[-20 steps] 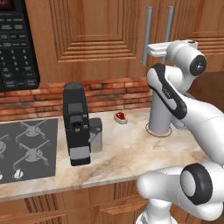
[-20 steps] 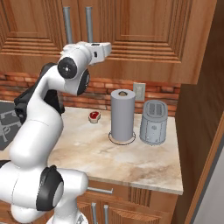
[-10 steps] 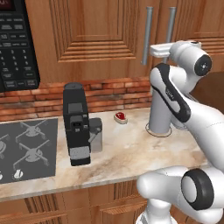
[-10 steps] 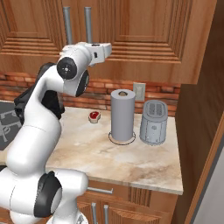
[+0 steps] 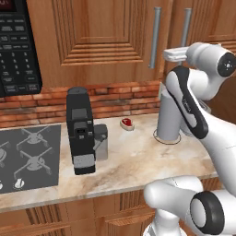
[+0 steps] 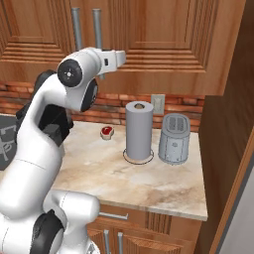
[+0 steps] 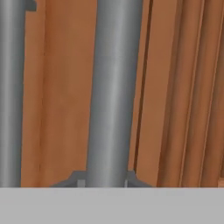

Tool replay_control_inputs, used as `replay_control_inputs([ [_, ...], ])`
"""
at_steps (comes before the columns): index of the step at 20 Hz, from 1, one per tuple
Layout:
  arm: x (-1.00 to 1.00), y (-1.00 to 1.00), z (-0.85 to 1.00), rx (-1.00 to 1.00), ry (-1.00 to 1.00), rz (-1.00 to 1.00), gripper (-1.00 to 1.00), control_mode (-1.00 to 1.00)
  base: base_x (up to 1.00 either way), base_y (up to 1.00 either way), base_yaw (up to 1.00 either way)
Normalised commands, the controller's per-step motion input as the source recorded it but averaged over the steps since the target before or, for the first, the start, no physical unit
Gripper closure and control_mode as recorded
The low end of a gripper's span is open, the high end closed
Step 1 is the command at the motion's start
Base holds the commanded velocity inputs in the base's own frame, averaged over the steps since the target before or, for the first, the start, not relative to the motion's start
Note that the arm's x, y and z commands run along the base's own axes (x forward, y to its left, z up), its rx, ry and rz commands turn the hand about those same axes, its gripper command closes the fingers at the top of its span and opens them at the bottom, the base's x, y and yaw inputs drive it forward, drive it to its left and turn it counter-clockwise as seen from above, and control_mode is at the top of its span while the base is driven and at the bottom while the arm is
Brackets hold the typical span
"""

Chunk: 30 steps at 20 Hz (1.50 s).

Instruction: Pick the dish brush and spray from the cabinet and place them on the counter.

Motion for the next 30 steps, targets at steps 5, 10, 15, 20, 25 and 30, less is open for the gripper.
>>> replay_control_inputs([
  [5, -0.40, -0.29, 0.00, -0.01, 0.08, -0.03, 1.00, -1.00, 0.00, 0.00, 0.00],
  [10, -0.40, -0.29, 0.01, 0.00, 0.07, -0.03, 1.00, -1.00, 0.00, 0.00, 0.00],
  [15, -0.40, -0.32, 0.00, 0.00, 0.05, -0.02, 1.00, -1.00, 0.00, 0.00, 0.00],
  [20, -0.39, -0.35, 0.01, 0.00, 0.05, -0.01, 1.00, -1.00, 0.00, 0.00, 0.00],
  [25, -0.40, -0.42, 0.00, 0.00, 0.04, -0.01, 1.00, -1.00, 0.00, 0.00, 0.00],
  [30, -0.42, -0.47, 0.00, 0.00, 0.04, -0.01, 1.00, -1.00, 0.00, 0.00, 0.00],
])
